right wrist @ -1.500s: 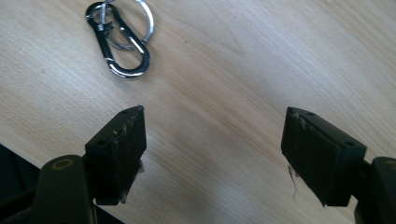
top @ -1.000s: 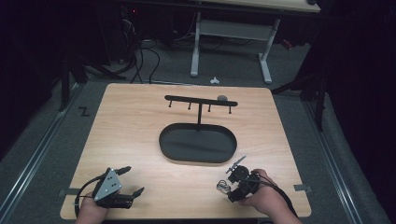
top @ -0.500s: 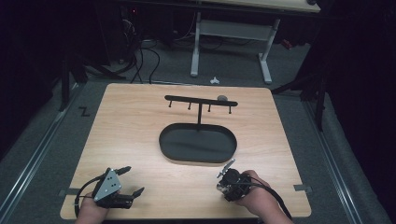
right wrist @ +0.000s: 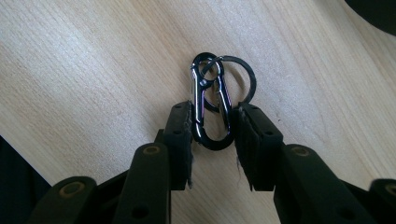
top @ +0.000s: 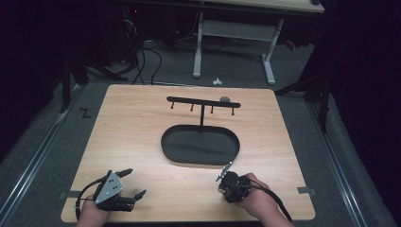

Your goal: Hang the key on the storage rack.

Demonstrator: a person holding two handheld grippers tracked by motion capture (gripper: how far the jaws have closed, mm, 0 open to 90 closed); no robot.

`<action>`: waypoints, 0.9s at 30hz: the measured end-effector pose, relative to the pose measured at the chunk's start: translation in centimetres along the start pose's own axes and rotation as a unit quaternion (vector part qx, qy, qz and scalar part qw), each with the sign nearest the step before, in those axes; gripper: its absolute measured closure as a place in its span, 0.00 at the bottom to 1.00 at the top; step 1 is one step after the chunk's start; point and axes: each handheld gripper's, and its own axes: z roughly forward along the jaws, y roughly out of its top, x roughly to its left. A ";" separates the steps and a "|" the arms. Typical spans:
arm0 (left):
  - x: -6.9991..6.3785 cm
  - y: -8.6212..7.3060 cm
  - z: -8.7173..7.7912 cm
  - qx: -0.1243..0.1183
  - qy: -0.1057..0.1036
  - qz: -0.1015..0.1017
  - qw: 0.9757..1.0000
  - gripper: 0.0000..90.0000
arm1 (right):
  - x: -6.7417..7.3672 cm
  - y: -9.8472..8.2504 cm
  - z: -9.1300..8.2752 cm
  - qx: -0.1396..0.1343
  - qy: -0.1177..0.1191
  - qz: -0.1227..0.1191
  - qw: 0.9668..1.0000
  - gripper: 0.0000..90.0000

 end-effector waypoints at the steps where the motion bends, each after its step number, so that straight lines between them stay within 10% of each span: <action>1: 0.0 0.0 0.0 0.000 0.000 0.000 1.000 0.17 | 0.0 0.0 0.0 0.000 0.001 0.001 1.000 0.75; 27: -0.1 0.0 0.1 0.002 -0.003 0.002 1.000 0.17 | -0.7 -0.1 -0.5 -0.012 0.001 0.040 0.999 0.76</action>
